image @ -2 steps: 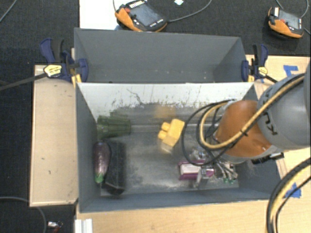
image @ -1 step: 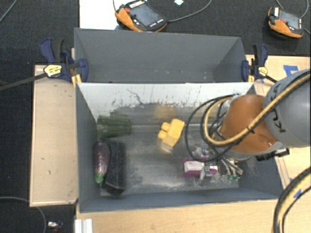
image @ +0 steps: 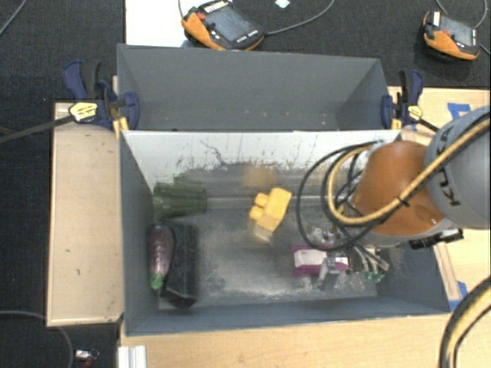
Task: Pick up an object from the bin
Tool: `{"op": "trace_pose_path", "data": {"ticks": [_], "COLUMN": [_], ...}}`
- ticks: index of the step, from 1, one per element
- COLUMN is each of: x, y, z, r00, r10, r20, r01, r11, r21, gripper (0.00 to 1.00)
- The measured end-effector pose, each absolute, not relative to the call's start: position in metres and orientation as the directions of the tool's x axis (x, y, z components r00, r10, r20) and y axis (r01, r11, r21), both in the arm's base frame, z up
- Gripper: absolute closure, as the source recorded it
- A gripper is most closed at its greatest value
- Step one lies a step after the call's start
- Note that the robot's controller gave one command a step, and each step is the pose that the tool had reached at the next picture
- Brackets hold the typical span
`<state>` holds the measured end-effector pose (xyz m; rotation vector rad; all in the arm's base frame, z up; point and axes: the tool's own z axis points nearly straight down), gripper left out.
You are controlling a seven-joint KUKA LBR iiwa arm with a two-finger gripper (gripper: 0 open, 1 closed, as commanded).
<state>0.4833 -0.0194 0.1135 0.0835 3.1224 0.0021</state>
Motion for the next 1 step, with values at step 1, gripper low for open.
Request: {"op": "trace_pose_path", "data": {"ticks": [1], "x": [0.4832], "y": [-0.0194], "z": [0.1406], "r00": [-0.998], "r10": [0.052], "r20": [-0.018], "r01": [0.052], "r11": [0.999], "r21": [0.002], "gripper": [1.00]}}
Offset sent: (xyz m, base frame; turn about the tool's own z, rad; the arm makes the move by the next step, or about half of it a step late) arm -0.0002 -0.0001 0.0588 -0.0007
